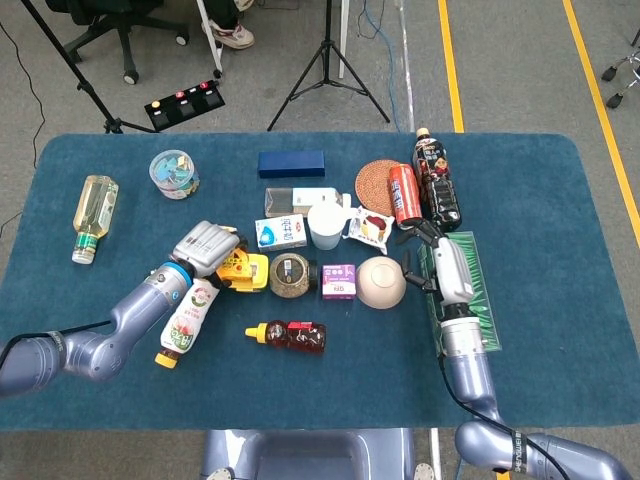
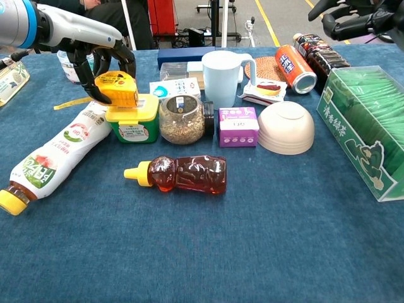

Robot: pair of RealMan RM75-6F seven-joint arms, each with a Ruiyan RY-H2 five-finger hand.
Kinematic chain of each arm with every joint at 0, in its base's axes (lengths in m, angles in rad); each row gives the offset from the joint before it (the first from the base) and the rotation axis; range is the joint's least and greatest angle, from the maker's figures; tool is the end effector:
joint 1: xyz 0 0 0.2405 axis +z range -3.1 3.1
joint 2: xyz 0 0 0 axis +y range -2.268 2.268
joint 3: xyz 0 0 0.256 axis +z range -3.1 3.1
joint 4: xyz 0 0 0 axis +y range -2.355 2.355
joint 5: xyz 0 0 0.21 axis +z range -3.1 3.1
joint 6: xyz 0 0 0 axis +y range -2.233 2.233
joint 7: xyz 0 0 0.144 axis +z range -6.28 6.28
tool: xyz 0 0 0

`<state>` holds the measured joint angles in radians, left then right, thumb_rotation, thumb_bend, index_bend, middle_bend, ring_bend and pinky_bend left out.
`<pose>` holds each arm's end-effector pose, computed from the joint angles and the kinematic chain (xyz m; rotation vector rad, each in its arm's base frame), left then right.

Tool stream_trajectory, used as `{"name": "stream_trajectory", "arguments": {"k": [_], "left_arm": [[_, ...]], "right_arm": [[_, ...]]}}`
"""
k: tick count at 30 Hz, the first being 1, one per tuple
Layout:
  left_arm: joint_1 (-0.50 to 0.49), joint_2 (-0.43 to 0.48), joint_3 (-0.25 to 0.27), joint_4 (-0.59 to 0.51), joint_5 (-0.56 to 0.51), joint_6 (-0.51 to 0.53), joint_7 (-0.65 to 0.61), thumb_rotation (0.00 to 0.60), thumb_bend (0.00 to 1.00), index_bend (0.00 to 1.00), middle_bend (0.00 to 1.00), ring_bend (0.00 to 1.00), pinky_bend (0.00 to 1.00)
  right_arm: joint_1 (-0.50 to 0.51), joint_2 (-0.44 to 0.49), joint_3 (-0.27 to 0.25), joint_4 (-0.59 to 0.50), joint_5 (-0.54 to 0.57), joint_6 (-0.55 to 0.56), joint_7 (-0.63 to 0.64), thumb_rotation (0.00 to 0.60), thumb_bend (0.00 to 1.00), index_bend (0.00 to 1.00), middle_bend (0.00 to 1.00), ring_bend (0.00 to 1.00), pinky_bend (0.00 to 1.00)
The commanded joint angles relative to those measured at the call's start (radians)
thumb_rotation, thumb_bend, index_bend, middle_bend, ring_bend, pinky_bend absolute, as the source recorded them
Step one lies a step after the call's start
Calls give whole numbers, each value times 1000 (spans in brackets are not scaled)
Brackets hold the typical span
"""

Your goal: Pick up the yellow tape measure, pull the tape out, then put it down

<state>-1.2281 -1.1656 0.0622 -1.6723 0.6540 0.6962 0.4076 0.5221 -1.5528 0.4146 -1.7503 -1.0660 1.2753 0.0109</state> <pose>-0.1014 0.3908 0.0549 -2.0980 -0.8622 -0.5279 -0.1354 -0.3260 0.0563 1.1176 -1.4124 1.5340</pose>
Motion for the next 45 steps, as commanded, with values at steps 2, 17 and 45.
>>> {"name": "stream_trajectory", "arguments": {"k": [2,17,45], "left_arm": [[1,1,-1,-4,-4,0,6,600,256,382,252,68,293],[1,4,-8,-14,-23,-5,24,600,235,193,68,0,173],[219,188,-68,-170,123,235,-149,600,232,157,29,0,233]], "right_arm": [[-1,2,0,-2,2,0,2,600,591,450,261,217,218],[-6,14,-2,-9,4,2,13,600,592,449,261,217,218],[-12,95,-1,34,-12,-14,-4,600,591,442,261,217,218]]}}
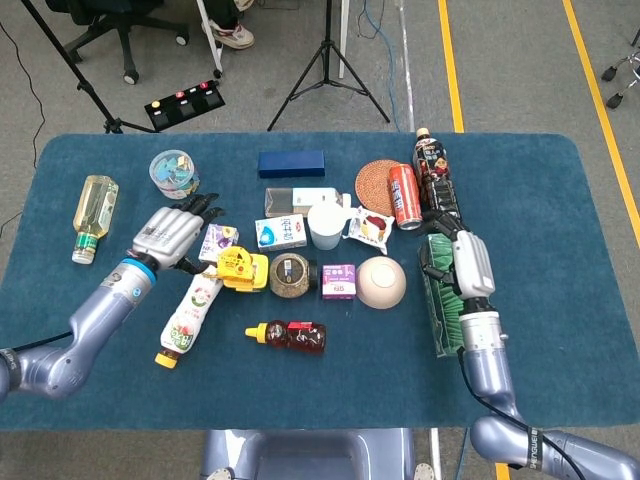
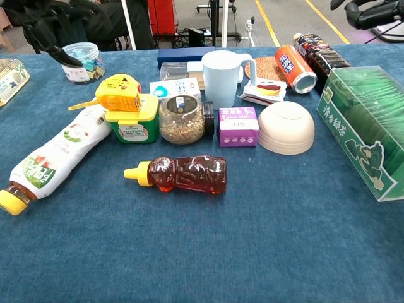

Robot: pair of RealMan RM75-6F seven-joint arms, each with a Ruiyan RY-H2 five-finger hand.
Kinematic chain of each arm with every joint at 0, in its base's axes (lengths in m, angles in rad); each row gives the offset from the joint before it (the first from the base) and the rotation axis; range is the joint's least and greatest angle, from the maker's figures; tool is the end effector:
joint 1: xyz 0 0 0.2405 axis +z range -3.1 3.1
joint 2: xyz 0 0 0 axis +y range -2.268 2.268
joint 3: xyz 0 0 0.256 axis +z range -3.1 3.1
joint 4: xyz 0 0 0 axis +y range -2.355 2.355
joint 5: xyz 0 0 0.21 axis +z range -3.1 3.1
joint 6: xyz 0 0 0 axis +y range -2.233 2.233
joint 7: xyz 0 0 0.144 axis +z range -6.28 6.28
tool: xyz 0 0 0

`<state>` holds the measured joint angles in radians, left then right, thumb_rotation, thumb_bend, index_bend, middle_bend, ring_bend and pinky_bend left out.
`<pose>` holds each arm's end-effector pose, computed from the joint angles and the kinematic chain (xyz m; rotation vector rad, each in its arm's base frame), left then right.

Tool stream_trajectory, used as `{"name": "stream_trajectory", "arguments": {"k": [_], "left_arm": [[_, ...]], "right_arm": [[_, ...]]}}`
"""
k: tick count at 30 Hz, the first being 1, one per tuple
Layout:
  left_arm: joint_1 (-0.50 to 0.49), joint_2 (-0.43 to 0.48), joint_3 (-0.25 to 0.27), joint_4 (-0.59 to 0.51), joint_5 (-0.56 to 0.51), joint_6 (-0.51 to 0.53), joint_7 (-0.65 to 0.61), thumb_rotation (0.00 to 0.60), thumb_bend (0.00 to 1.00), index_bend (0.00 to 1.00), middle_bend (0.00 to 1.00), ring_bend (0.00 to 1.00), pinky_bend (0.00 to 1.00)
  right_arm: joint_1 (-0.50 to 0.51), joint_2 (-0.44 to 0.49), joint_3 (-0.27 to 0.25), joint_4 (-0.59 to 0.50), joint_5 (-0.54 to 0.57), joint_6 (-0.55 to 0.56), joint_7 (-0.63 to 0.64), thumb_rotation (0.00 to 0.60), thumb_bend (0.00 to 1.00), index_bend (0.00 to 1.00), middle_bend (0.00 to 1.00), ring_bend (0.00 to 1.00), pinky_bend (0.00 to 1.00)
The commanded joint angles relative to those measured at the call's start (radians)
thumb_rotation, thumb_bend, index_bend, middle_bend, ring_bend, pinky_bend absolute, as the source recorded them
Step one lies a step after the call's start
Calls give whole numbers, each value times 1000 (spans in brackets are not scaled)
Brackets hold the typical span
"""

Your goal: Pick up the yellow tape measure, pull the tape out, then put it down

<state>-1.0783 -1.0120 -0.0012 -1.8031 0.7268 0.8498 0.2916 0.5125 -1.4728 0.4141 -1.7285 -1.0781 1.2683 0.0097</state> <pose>-0.1214 0.3791 0.1133 -1.8790 -0.9544 -0.7049 -0.1538 -0.3338 0.0796 1.1409 -1.3106 1.4848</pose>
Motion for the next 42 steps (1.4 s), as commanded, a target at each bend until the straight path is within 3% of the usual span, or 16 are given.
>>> {"name": "stream_trajectory", "arguments": {"k": [1,7,15,20,42], "left_arm": [[83,37,-4,-43,59,98,-37,600,232,176,42,0,243],[217,40,1,-54,144,256,-101,600,231,263,100,5,259],[421,-14,25,17,321,519,-149,600,232,339,150,52,260],[523,-41,38,53,372,623,-186,600,231,359,168,68,262],[809,-114,77,71,511,776,-219,600,231,389,222,111,263]], "right_arm": [[-3,20,-1,18,2,-8,-6,600,591,442,261,217,219],[-13,58,-25,61,-15,-14,-36,600,591,443,280,234,253],[-48,93,-85,127,-51,14,-96,600,591,453,326,289,296],[-80,113,-114,155,-74,46,-111,600,592,474,348,308,316],[-287,239,-241,97,-171,227,-123,600,593,544,432,376,346]]}}
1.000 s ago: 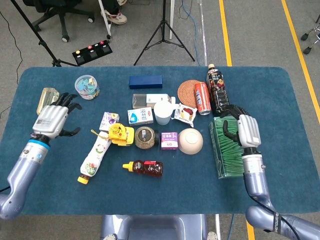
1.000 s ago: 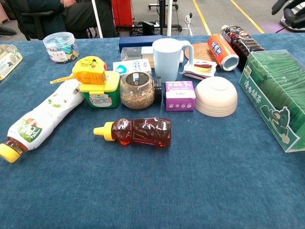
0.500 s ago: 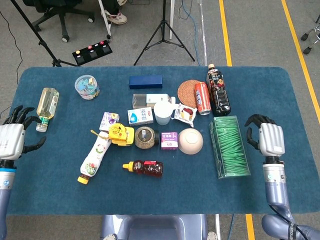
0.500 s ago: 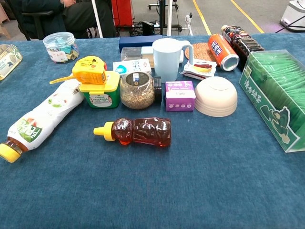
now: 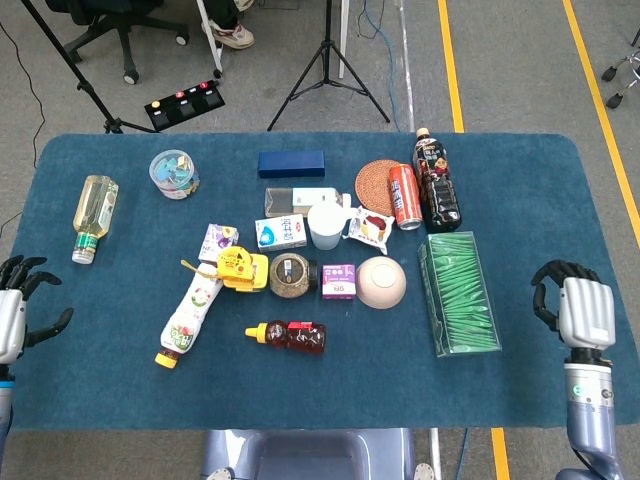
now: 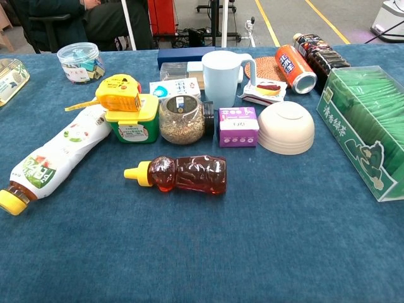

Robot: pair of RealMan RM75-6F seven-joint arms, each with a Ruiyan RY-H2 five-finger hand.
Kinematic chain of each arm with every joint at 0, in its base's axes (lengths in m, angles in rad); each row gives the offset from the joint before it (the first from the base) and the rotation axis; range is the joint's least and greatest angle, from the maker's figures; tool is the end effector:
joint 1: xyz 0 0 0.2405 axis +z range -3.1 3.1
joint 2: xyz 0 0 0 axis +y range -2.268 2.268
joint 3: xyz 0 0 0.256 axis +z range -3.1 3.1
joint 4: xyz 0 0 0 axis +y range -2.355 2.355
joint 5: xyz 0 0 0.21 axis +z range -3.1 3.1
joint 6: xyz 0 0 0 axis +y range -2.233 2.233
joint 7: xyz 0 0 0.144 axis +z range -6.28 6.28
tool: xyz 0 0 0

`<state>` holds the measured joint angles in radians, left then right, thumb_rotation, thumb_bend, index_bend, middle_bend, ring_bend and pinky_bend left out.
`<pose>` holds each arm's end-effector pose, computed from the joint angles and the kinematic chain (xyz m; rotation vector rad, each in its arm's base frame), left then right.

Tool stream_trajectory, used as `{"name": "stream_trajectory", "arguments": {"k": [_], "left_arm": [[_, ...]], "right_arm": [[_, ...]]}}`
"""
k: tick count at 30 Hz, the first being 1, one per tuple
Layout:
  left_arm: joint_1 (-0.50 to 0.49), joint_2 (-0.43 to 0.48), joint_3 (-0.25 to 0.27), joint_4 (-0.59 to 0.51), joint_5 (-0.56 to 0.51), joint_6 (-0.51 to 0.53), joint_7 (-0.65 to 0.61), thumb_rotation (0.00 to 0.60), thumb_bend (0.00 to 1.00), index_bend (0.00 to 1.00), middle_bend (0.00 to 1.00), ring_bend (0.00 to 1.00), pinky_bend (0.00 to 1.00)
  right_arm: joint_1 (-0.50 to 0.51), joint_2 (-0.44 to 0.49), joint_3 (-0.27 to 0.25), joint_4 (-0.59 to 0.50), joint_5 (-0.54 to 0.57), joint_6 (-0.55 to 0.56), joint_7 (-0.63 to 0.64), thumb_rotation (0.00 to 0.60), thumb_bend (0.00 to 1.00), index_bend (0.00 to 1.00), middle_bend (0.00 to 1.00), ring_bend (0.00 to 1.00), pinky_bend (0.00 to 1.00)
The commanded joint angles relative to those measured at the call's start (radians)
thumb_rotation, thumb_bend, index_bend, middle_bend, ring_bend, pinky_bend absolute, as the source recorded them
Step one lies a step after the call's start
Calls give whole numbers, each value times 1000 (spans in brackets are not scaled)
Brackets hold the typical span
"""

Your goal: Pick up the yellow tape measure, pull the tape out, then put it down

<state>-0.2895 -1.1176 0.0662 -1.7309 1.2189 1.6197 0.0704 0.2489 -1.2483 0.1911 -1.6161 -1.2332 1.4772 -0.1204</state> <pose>-0.2913 0.2130 0.1650 -1.2501 -0.9158 -0.9165 -0.2864 -0.2540 0.1480 1.1764 -0.8868 0.9902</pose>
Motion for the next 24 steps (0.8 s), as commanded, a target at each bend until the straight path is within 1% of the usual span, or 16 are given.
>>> {"name": "stream_trajectory", "arguments": {"k": [1,7,12,18,24], "left_arm": [[31,-9,12,-3,27,10,2,600,232,389,223,112,263],[78,-12,23,-19,77,29,7,600,231,391,225,118,263],[109,-6,42,-39,100,5,25,600,231,390,225,118,263],[129,6,35,-63,135,-3,38,600,232,390,225,119,263],[146,37,21,-102,160,-4,61,600,231,390,225,118,263]], "right_arm": [[-34,21,-27,-22,-21,23,5,600,593,546,434,378,347],[-83,52,-67,-64,-54,54,-8,600,593,549,440,381,346],[-109,74,-86,-87,-67,56,-8,600,592,549,440,382,346],[-123,85,-90,-85,-94,58,16,600,585,539,439,372,345],[-137,87,-88,-73,-107,60,49,600,574,531,433,363,344]]}}
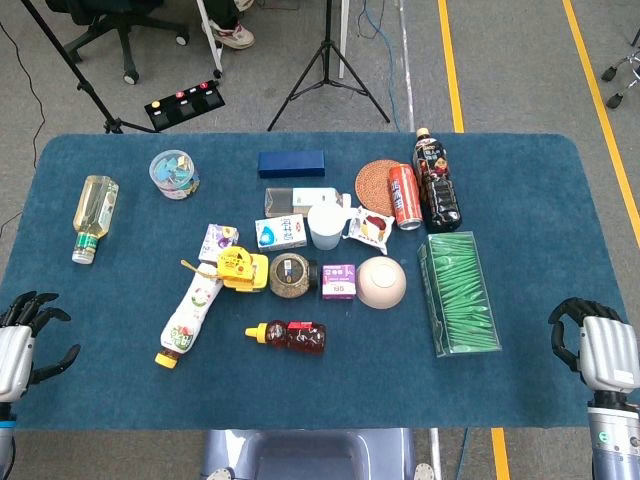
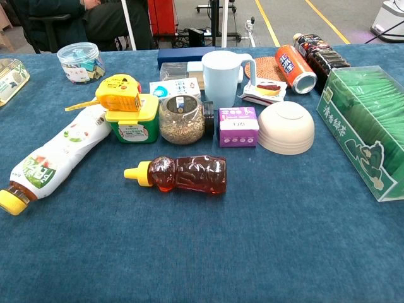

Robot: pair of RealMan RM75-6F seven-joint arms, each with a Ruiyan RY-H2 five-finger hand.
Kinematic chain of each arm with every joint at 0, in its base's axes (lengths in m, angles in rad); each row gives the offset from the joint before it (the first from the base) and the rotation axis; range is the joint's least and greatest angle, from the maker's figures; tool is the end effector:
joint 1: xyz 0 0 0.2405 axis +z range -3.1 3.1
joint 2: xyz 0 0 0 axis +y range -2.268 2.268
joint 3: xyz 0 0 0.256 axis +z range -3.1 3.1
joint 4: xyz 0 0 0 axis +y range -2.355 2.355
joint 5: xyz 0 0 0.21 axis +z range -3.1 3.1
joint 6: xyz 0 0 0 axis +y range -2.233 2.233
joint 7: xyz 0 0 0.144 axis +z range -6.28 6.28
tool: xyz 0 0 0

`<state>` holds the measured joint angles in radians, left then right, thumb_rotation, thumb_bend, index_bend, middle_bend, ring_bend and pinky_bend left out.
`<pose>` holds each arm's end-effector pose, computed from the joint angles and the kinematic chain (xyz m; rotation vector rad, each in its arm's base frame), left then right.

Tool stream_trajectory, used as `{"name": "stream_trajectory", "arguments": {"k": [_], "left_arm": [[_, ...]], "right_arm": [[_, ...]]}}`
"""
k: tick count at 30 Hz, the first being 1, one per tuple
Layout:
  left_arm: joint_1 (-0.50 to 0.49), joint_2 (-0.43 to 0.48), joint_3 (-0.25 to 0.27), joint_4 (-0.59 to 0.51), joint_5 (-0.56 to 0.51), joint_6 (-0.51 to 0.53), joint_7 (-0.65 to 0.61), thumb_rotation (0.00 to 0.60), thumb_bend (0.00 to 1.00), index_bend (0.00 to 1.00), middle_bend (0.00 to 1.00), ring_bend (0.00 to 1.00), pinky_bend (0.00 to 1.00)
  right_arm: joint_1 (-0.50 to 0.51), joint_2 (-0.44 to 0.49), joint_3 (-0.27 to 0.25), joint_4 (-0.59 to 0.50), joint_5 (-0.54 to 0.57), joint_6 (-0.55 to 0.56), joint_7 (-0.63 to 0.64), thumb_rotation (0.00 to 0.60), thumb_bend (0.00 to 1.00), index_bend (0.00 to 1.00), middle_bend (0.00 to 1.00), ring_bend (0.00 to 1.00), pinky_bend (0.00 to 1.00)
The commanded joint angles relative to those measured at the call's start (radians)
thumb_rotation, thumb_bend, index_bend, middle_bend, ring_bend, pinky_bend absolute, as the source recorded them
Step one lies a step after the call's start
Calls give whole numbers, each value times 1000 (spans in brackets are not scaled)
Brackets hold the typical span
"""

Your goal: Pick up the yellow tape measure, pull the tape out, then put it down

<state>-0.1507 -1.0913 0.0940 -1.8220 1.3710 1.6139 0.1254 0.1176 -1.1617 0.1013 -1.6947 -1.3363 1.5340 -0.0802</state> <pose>-0.2851 0.1659 0.1556 -1.3112 -0.9771 -0.8779 -0.3003 -0.1979 0.1591 1.2046 -0.9275 0.9363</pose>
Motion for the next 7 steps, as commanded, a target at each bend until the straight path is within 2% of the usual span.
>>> {"name": "stream_trajectory", "arguments": {"k": [1,7], "left_arm": [[10,14,-9,-15,11,1,7,600,231,390,225,119,264],[23,30,-25,-30,21,-5,12,600,232,390,225,119,264]], "right_arm": [[-8,1,3,6,-5,3,14,600,572,529,431,361,344],[-19,5,11,2,-11,11,28,600,571,523,423,354,345]]}}
